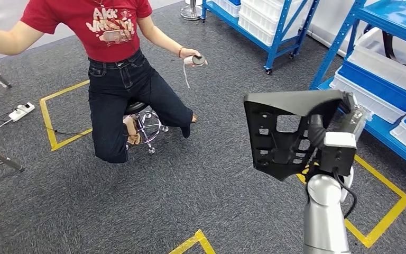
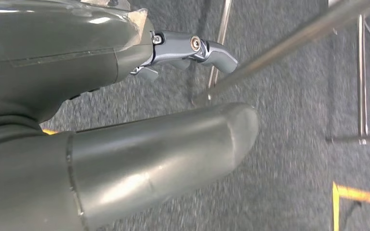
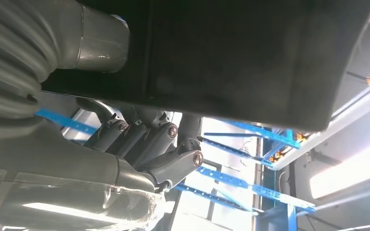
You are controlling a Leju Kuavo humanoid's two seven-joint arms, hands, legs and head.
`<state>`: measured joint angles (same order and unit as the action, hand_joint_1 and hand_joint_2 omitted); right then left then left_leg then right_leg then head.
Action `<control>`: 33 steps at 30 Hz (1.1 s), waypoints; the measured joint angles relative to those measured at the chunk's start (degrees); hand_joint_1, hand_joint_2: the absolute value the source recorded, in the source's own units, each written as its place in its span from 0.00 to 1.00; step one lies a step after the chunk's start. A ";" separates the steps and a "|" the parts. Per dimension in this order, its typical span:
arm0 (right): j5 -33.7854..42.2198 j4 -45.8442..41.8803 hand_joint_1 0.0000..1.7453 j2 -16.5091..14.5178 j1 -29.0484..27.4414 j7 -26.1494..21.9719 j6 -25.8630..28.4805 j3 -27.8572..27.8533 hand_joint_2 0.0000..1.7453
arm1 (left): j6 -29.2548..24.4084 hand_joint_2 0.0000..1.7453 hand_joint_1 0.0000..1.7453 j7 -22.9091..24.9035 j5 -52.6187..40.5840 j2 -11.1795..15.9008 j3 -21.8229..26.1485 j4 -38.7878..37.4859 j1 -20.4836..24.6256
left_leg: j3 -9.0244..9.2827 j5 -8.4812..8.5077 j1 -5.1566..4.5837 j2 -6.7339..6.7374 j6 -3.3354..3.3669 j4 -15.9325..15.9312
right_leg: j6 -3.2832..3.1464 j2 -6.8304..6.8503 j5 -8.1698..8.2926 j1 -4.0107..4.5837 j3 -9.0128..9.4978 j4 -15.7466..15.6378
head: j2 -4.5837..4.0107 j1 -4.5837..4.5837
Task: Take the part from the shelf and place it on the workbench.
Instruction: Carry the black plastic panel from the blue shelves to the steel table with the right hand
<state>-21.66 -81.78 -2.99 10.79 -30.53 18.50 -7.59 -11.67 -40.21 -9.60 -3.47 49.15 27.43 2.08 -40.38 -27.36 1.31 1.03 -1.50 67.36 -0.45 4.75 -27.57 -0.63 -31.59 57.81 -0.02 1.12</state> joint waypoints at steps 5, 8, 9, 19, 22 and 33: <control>-1.77 -8.62 1.00 0.43 -5.92 1.60 -2.36 -3.77 1.00 | -0.20 0.00 0.00 -0.01 -0.54 -0.02 -0.92 -0.02 0.85 | 5.75 1.85 -0.95 1.98 1.54 -9.10 | 1.48 2.50 -0.55 0.55 0.53 -0.03 | 0.00 0.34; -0.85 -11.24 1.00 1.59 -8.79 1.31 -3.21 -5.58 1.00 | -0.57 0.00 0.00 -0.01 -1.03 -0.22 -1.44 0.02 1.01 | 6.27 2.31 -0.84 0.42 2.90 -9.82 | 2.01 -0.63 -2.21 0.11 -0.29 2.36 | 0.00 0.39; -0.35 -11.78 1.00 2.18 -9.68 1.09 -3.37 -6.40 1.00 | -0.80 0.00 0.00 -0.01 -1.37 -0.38 -1.72 0.02 1.24 | 6.36 2.47 -0.75 -0.17 3.27 -9.96 | 1.82 -2.53 -3.64 -0.02 -1.70 5.33 | 0.00 0.43; 5.38 -13.43 1.00 7.30 -14.06 -0.44 -7.04 -15.45 1.00 | -2.18 0.00 0.00 -0.01 -1.98 -1.77 -4.44 -0.07 3.48 | 5.70 2.81 -1.00 -7.47 2.63 -9.36 | 3.11 -8.32 -0.60 -0.59 0.21 0.38 | 0.00 0.39; 6.98 -13.44 1.00 8.53 -14.74 -1.22 -8.07 -16.84 1.00 | -2.15 0.00 0.00 -0.01 -1.23 -1.60 -4.46 -0.07 3.35 | 5.10 2.65 -0.84 -7.37 1.72 -8.93 | 1.89 -6.64 -0.07 -0.68 0.45 0.14 | 0.00 0.35; 9.75 -13.21 1.00 12.27 -15.72 -1.84 -9.39 -18.62 1.00 | -1.89 0.00 0.00 -0.01 0.00 -1.27 -4.73 -0.07 3.09 | 5.44 1.43 -1.00 2.36 1.72 -7.56 | 1.31 0.45 -0.63 0.14 0.94 0.00 | 0.00 0.22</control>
<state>-11.91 -94.99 9.28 -4.93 -32.37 9.11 -26.20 -13.56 -40.22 -9.60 -4.74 44.42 27.36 5.17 -34.93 -25.93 0.32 3.39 0.22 59.81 0.86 5.20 -28.21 -0.48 -30.65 57.81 -0.02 1.34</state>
